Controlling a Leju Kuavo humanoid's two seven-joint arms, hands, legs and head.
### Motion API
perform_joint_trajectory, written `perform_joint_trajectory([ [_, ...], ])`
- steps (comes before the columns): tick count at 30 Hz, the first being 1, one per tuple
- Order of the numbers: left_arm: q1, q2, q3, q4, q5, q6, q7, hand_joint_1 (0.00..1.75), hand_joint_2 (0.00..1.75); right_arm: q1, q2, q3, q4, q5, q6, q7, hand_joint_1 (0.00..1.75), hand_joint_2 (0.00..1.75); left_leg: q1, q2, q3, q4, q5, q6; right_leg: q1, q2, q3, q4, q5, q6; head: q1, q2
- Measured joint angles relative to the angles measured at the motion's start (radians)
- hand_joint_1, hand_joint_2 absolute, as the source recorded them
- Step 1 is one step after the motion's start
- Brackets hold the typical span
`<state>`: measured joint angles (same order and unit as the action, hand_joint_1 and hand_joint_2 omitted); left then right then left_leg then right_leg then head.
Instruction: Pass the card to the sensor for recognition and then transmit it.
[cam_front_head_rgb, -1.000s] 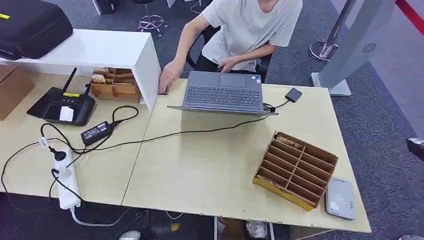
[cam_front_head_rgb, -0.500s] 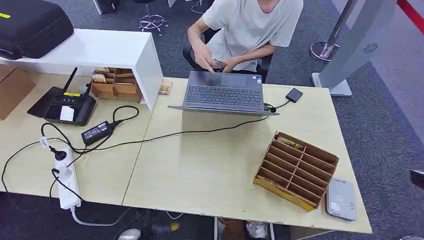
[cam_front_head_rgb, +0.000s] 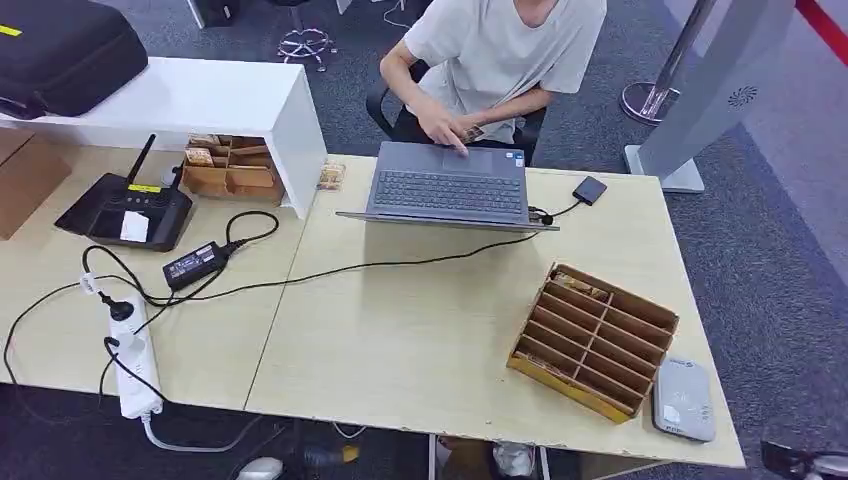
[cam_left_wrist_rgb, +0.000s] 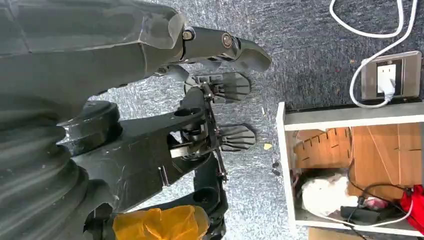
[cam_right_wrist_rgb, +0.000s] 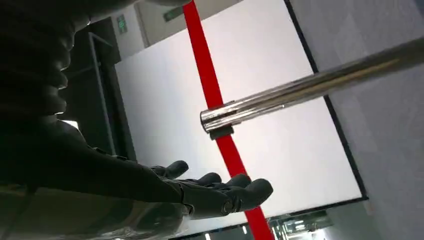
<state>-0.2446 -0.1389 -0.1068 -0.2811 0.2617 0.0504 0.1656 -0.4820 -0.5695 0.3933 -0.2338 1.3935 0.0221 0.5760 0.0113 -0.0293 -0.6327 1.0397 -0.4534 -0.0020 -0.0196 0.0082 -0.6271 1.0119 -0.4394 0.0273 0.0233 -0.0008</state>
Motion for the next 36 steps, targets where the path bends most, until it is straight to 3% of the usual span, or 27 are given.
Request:
perform_joint_trajectory([
  [24,-0.002,0.002,0.0,0.004,-0.01,-0.005,0.003,0.0,1.75,0.054,0.008,-0.05,0.007,-0.001,0.011,-0.011,0.0,1.75,0.0,0.0,0.001,0.0,0.0,0.0,0.0,0.0,0.0,0.0,0.0,0.0,0.0,0.0],
  [29,-0.003,0.002,0.002,0.004,-0.005,-0.005,0.005,0.0,1.75,0.112,0.051,-0.076,0.01,-0.028,0.016,-0.028,0.0,1.75,0.0,0.0,0.001,0.0,0.0,0.0,0.001,0.0,0.0,0.0,-0.001,-0.001,0.0,0.0],
  [36,-0.008,0.001,0.005,0.01,-0.003,-0.003,0.006,0.0,1.75,0.253,0.185,-0.135,0.021,-0.087,0.02,-0.062,0.0,1.75,0.0,0.0,0.002,-0.003,-0.002,-0.003,0.001,0.0,0.0,0.0,-0.003,-0.004,0.0,0.0],
])
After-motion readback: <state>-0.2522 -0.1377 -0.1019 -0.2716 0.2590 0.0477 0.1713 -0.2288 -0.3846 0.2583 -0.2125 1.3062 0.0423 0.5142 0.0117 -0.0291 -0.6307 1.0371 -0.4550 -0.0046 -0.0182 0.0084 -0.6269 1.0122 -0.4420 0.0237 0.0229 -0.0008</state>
